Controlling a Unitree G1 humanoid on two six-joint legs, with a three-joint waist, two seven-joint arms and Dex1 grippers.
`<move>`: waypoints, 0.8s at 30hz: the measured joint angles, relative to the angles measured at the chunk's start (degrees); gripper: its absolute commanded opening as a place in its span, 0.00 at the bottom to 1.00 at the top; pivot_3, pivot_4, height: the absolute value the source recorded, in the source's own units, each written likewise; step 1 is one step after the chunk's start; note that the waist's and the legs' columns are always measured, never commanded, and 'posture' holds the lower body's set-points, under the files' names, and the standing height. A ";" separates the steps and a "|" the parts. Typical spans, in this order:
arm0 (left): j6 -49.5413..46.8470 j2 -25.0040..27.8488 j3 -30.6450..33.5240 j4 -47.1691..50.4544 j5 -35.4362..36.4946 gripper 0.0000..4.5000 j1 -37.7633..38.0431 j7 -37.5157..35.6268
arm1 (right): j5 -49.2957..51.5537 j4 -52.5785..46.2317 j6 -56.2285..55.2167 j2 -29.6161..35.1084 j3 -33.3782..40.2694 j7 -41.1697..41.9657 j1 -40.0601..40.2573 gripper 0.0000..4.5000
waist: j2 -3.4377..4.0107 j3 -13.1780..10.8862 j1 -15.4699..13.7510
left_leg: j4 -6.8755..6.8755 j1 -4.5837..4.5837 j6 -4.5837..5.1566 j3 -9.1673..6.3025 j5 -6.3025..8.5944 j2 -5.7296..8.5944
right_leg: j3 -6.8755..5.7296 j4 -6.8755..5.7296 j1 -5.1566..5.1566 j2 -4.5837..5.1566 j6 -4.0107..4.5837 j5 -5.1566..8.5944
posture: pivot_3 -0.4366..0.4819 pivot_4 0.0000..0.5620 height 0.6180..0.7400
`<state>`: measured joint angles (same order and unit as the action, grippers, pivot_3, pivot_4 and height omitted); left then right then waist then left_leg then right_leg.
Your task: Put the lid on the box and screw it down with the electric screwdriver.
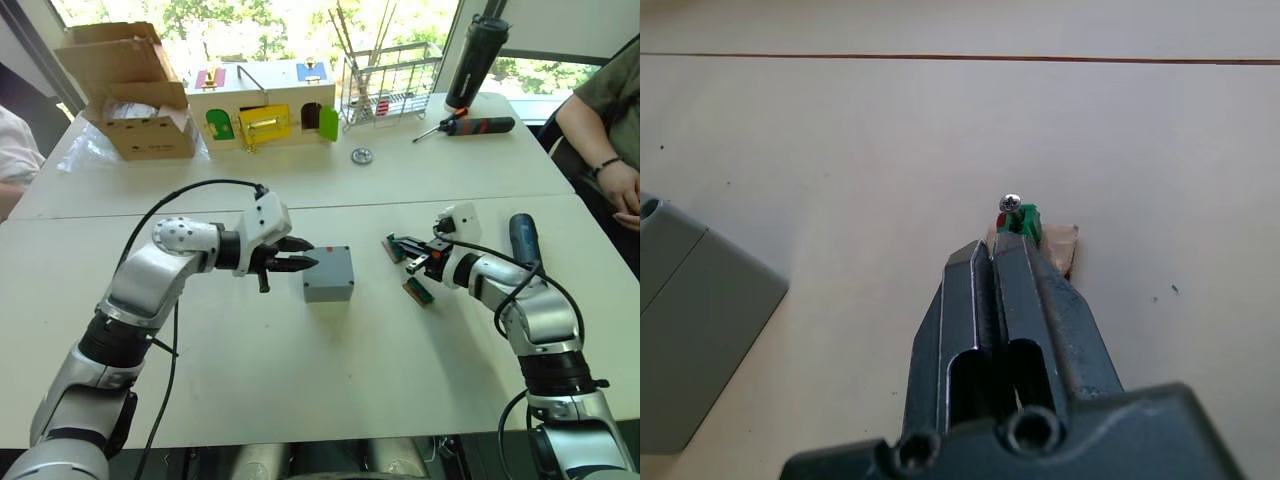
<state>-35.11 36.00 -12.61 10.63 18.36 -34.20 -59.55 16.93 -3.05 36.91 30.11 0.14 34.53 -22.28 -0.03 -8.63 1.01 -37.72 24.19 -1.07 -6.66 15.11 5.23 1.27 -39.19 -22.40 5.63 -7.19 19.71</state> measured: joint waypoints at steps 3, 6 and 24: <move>0.42 -0.04 0.00 -0.35 -0.32 0.30 0.00 0.00 | 0.00 0.00 -0.01 0.00 0.00 -0.05 0.00 0.01 | 0.00 0.00 0.00 | 0.00 0.00 0.00 0.00 0.00 0.00 | 0.00 0.00 0.00 0.00 0.00 0.00 | 0.48 0.27 1.00; 0.43 -0.06 0.00 -0.51 -0.34 0.30 0.04 0.00 | 0.12 -0.36 0.35 0.03 0.10 -0.28 0.00 0.01 | 0.00 0.00 0.00 | 0.00 0.00 0.00 0.00 0.00 0.00 | 0.00 0.00 0.00 0.00 0.00 0.00 | 0.48 0.27 1.00; 0.36 0.23 1.15 -2.69 0.94 0.30 -0.05 -0.72 | 6.88 -14.44 10.45 -0.08 3.35 -1.84 -6.46 0.01 | 0.00 0.00 0.20 | 0.03 0.00 0.00 0.00 0.00 -0.02 | 0.01 -0.01 -0.05 0.00 0.00 0.00 | 0.48 0.27 1.00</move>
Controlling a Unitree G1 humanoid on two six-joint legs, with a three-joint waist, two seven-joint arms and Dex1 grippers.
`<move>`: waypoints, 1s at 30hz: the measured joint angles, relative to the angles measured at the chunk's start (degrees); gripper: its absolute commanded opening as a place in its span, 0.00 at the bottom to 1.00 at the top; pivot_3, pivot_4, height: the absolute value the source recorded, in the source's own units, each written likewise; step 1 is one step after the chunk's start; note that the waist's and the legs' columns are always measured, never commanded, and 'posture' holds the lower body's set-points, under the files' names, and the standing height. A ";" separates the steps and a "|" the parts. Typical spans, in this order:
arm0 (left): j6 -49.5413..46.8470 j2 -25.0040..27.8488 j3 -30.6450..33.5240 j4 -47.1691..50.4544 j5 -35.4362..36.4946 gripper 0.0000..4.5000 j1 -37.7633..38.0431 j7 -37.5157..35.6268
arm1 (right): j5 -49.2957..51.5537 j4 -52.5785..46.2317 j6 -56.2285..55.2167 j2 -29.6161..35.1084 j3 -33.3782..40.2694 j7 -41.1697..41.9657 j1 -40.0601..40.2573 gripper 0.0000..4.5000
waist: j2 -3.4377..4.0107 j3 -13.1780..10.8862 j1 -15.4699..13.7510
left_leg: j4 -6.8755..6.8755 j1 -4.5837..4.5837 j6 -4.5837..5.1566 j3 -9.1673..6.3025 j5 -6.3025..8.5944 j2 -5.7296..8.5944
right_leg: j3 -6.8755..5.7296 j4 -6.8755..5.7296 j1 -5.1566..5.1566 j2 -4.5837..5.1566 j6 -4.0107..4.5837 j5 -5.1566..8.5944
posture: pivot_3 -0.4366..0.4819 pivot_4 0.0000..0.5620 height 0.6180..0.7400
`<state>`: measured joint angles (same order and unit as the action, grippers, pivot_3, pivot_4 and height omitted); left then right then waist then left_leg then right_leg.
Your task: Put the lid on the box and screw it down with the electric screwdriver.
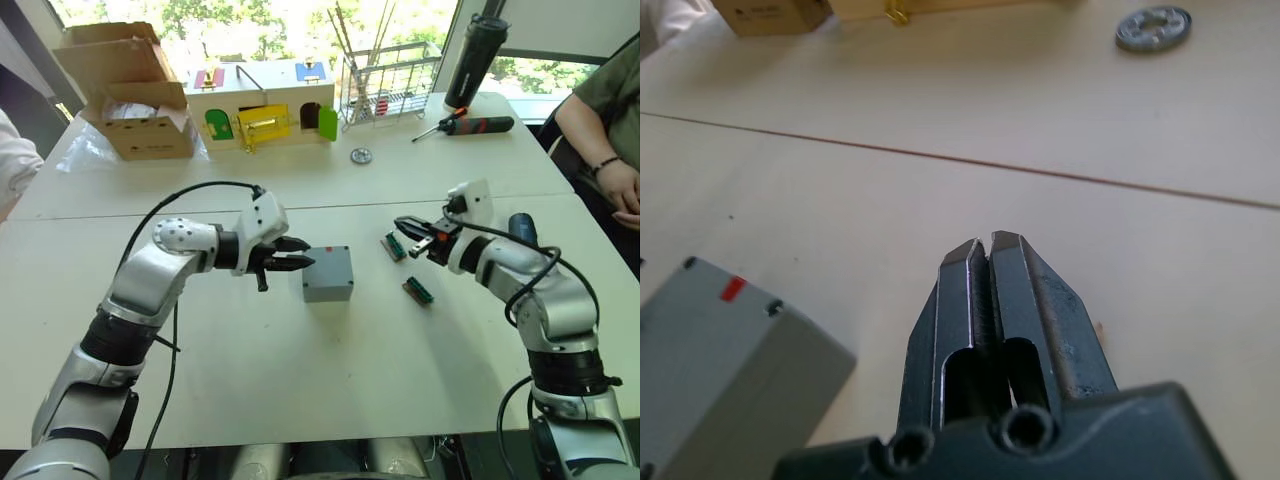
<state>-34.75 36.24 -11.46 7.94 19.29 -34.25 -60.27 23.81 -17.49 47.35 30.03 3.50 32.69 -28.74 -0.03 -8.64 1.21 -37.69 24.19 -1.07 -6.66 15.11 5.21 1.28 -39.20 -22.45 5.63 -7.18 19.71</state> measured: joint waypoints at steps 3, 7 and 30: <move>-0.91 2.31 1.68 0.12 1.44 0.30 -0.03 -1.53 | 3.44 -4.29 2.18 -1.57 -0.98 0.98 -2.04 0.01 | 0.00 0.00 0.06 | 0.04 0.00 0.00 -0.03 0.00 -0.02 | -0.01 0.01 0.00 -0.01 0.00 0.00 | 0.48 0.27 1.00; -1.70 5.07 3.12 1.20 2.72 0.30 0.99 -2.89 | 4.77 -5.21 3.59 -3.07 -5.02 1.43 -1.51 0.01 | 0.00 0.00 -0.24 | 0.01 0.00 0.00 -0.03 0.00 0.02 | -0.01 0.01 0.04 0.03 0.00 0.00 | 0.48 0.27 1.00; -4.86 5.91 3.98 5.60 5.18 0.30 3.20 -1.01 | 1.10 -1.59 -0.61 -1.96 -9.77 2.63 2.83 0.01 | 0.00 0.00 -0.08 | 0.02 0.00 0.00 -0.03 0.00 0.03 | -0.01 0.00 0.02 0.01 0.00 0.00 | 0.48 0.27 1.00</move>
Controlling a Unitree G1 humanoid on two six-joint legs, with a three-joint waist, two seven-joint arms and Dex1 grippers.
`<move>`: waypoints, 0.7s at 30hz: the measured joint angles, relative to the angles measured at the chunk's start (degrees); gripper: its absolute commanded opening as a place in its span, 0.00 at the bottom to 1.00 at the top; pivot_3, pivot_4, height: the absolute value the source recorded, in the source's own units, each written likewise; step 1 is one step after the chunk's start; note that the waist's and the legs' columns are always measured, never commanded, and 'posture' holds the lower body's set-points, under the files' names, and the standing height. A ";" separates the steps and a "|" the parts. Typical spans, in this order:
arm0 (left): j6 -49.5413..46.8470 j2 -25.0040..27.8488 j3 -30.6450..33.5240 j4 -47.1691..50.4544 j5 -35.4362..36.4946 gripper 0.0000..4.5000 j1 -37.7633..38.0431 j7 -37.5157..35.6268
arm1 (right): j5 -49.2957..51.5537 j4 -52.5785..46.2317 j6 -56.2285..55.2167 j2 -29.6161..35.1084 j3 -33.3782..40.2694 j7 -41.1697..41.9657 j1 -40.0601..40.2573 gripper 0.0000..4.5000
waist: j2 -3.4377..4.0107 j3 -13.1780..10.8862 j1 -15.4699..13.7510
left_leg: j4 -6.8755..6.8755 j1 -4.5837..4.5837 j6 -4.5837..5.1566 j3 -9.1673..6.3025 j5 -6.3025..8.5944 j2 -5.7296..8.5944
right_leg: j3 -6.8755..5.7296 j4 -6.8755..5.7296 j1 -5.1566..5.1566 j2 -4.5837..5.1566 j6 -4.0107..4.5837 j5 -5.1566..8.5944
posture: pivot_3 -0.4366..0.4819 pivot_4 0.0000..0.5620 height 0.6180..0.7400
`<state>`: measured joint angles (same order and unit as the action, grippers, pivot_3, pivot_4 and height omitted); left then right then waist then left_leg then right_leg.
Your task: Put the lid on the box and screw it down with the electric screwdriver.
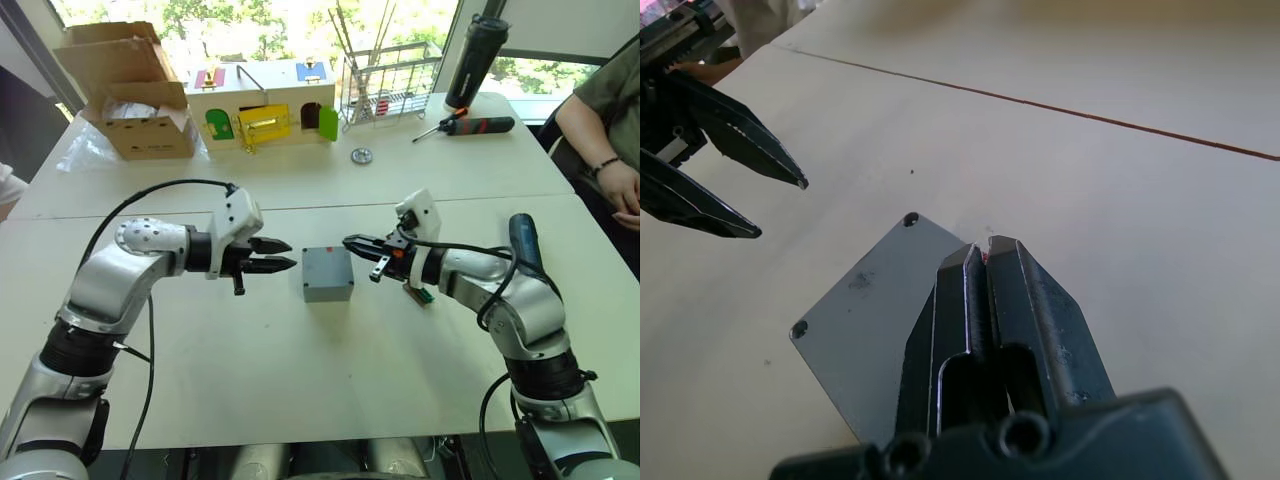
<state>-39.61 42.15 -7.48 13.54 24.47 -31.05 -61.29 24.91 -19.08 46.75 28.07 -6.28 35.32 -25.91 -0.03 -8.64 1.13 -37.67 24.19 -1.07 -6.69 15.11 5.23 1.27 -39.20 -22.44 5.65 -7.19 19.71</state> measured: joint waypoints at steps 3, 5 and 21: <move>-0.02 -0.08 -0.08 0.00 0.00 0.30 0.00 0.03 | -0.51 0.51 -0.88 -0.01 -0.16 0.04 0.01 0.01 | 0.00 0.00 0.02 | 0.00 0.00 0.00 0.00 0.00 0.00 | 0.00 0.00 0.00 0.00 0.00 0.00 | 0.48 0.27 1.00; -0.02 -0.10 -0.09 0.00 0.00 0.30 0.00 0.03 | -0.77 0.89 -1.25 -0.02 -0.21 0.10 0.02 0.01 | 0.00 0.00 -0.01 | 0.00 0.00 0.00 0.00 0.00 0.00 | 0.00 0.00 0.00 0.00 0.00 0.00 | 0.48 0.27 1.00; 0.00 -0.61 -0.27 0.00 -0.07 0.30 0.00 0.30 | -2.63 4.12 -2.95 -1.03 -1.62 0.99 -0.03 0.01 | 0.00 0.00 0.00 | 0.00 0.00 0.00 0.00 0.00 0.00 | 0.00 0.00 0.00 0.00 0.00 0.00 | 0.48 0.27 1.00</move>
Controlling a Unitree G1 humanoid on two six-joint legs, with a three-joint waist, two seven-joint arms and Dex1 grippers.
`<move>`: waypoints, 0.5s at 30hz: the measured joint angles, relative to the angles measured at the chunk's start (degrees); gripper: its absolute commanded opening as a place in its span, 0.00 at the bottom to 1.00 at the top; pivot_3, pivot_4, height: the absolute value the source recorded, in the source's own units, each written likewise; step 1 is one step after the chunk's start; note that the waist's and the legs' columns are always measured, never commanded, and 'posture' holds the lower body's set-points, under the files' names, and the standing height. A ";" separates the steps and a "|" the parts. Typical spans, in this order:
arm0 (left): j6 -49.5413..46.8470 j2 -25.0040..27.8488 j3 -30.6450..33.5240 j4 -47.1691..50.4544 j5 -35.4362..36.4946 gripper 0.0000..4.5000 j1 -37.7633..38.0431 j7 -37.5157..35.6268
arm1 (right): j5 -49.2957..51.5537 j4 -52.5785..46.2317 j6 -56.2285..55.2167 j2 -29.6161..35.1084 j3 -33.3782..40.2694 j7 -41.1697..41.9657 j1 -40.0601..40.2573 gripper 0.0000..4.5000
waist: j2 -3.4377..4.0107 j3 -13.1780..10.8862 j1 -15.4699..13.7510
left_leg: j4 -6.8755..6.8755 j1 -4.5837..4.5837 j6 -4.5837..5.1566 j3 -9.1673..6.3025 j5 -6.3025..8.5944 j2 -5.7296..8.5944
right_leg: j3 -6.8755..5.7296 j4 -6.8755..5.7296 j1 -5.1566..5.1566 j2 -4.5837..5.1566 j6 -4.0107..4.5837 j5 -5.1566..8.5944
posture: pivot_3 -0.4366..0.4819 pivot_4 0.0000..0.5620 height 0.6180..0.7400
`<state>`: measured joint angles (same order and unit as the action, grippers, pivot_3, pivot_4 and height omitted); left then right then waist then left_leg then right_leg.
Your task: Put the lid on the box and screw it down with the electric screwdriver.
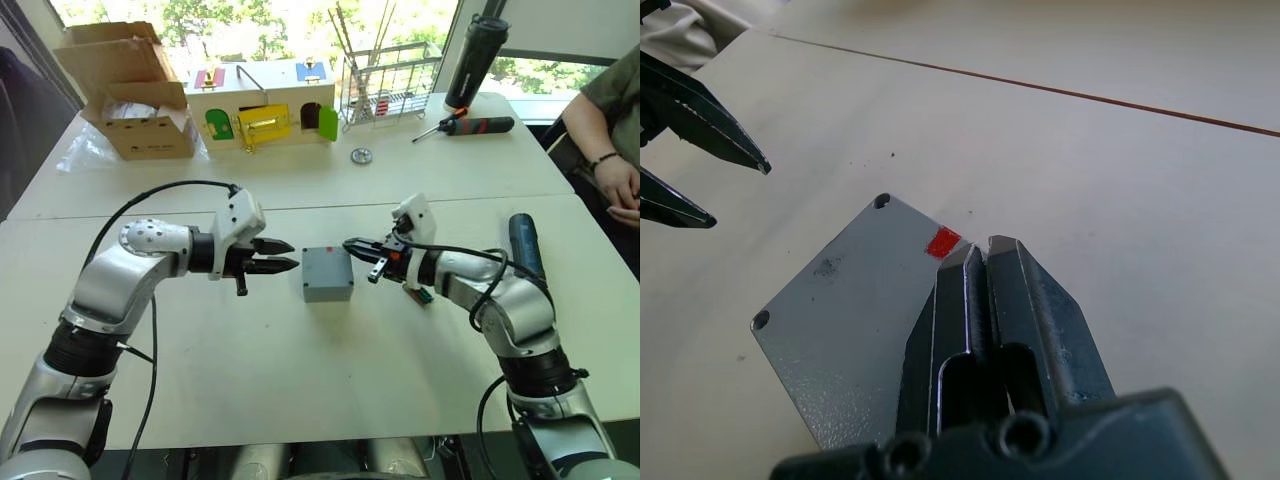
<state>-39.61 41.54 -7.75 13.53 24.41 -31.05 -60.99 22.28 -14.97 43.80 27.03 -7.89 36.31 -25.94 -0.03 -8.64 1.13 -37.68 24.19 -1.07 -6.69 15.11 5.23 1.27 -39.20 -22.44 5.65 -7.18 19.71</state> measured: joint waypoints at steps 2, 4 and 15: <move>0.00 -0.04 -0.01 0.00 0.00 0.30 0.00 0.03 | -0.23 0.46 -0.40 -0.04 -0.25 0.08 -0.09 0.01 | 0.00 0.00 0.01 | 0.00 0.00 0.00 0.00 0.00 0.00 | 0.00 0.00 0.00 0.00 0.00 0.00 | 0.48 0.27 1.00; 0.01 -0.09 -0.01 0.00 -0.01 0.30 0.00 0.10 | -0.62 0.74 -0.45 -0.05 -0.46 0.19 -0.25 0.07 | 0.00 0.00 0.01 | 0.00 0.00 0.00 0.00 0.00 0.00 | 0.00 0.00 0.00 0.00 0.00 0.00 | 0.48 0.27 1.00; 0.07 -1.12 -0.03 -0.07 0.08 0.30 -0.23 -0.30 | 0.57 0.15 1.81 0.95 2.22 0.01 -2.24 0.76 | 0.00 0.00 -0.14 | -0.01 0.00 0.00 0.00 0.00 0.01 | 0.00 0.00 0.00 0.00 0.00 0.00 | 0.48 0.27 1.00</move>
<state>-39.54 40.41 -7.78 13.46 24.48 -31.28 -61.29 22.85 -14.81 45.61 27.98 -5.67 36.32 -28.18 -0.03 -8.64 0.99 -37.69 24.19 -1.07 -6.69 15.11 5.24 1.27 -39.20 -22.43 5.65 -7.19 19.71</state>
